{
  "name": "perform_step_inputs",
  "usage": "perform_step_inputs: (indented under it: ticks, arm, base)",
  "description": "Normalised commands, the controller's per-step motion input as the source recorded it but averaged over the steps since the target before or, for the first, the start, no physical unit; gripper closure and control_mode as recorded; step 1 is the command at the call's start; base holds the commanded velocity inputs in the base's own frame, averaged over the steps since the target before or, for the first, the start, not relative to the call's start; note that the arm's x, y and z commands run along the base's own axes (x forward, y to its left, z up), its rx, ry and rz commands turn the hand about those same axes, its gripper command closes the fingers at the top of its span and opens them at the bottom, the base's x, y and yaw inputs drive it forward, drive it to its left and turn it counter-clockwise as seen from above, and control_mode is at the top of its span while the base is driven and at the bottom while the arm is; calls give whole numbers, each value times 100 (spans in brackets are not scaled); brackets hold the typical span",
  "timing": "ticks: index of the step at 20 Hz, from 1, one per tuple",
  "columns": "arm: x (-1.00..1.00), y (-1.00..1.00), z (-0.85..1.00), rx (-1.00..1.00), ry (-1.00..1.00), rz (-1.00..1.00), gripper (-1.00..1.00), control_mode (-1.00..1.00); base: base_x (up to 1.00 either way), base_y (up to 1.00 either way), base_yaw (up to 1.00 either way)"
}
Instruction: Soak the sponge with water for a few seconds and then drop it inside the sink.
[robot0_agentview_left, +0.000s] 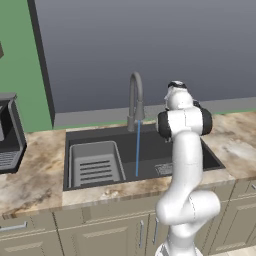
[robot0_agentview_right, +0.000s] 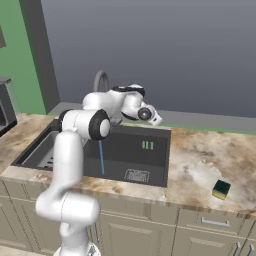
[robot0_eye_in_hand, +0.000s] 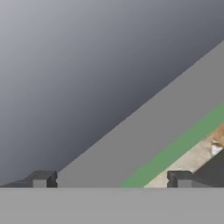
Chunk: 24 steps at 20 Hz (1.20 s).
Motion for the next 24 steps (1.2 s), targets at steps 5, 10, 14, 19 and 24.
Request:
perform_step_inputs:
  ticks: [5,10,14,19,24]
  arm:
    - [-45,-54,45,14,11,-4,-100,-100]
    - [-47,-59,47,15,12,-6,-100,-100]
    - [-54,-28,16,11,15,-1,-100,-100]
    - [-71,-3,-1,9,13,0,-100,-100]
    - [-75,0,-26,1,4,0,-100,-100]
  base:
    - [0,0,0]
    - [0,0,0]
    - [0,0,0]
    - [0,0,0]
    - [0,0,0]
